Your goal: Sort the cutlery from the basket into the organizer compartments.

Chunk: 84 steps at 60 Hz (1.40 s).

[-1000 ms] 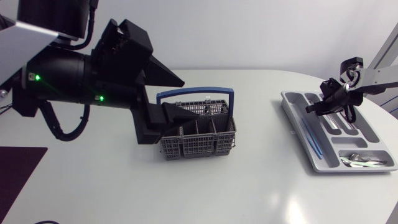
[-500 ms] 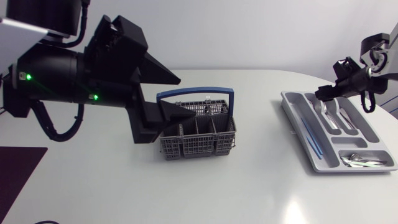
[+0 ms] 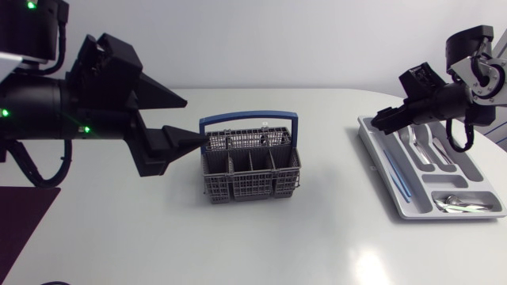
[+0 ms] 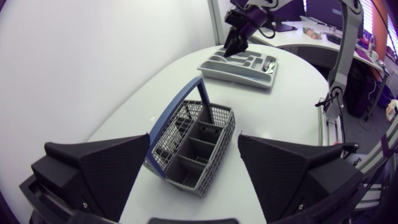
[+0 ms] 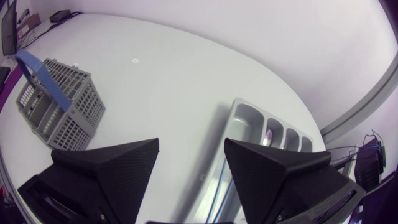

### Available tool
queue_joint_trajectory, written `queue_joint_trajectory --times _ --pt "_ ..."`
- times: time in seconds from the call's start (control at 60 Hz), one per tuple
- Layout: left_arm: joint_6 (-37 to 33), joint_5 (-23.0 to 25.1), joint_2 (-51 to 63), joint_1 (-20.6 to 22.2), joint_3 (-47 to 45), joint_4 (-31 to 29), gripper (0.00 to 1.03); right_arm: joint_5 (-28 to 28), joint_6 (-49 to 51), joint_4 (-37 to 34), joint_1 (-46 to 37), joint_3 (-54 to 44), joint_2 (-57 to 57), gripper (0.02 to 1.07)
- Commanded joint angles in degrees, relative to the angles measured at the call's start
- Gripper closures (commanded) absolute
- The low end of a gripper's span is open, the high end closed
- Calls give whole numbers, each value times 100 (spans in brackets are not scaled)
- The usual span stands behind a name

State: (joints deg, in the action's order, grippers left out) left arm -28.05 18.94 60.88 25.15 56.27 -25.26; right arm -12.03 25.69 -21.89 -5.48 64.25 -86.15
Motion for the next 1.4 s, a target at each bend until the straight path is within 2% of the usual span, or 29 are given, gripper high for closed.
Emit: queue_joint_trajectory --times 0.0,0.167,0.3,0.617,0.717,0.783,0.85,0.9,0.917,0.933,1.033,1.083,1.117,1.383 --pt "54 -48 -6 -361 -424 205 6 -36 -100 -52 337 -229 133 25" --pt "-77 -48 249 -897 -758 557 6 -27 -363 -61 908 -264 72 25" --pt "-104 -48 539 -1170 -872 741 8 -27 -521 -8 1286 -264 -183 25" --pt "-95 -48 1611 -1337 -960 1348 10 -27 -741 211 1646 -62 -930 25" --pt "-95 -224 2094 -1328 -846 1568 11 -27 -776 220 1769 53 -1194 27" --pt "-86 -294 2358 -1319 -758 1638 21 -36 -803 220 1804 61 -1255 34" --pt "-69 -294 2516 -1319 -688 1647 32 -36 -820 247 1813 26 -1264 46" --pt "-51 -294 2622 -1337 -661 1699 44 -36 -829 299 1813 -18 -1264 61" --pt "-51 -294 2622 -1337 -661 1699 45 -36 -829 299 1813 -26 -1264 65" --pt "-7 -277 2701 -1328 -661 1787 56 -45 -829 317 1813 -35 -1290 76" --pt "133 -83 2841 -1302 -600 1787 81 -168 -829 361 1857 -44 -1352 102" --pt "169 22 2885 -1258 -573 1787 92 -194 -829 352 1927 -44 -1369 102" --pt "204 48 2885 -1231 -565 1796 96 -212 -829 352 1980 -62 -1369 102" --pt "344 57 3193 -968 -310 1937 98 -291 -961 247 2411 -123 -1220 102"
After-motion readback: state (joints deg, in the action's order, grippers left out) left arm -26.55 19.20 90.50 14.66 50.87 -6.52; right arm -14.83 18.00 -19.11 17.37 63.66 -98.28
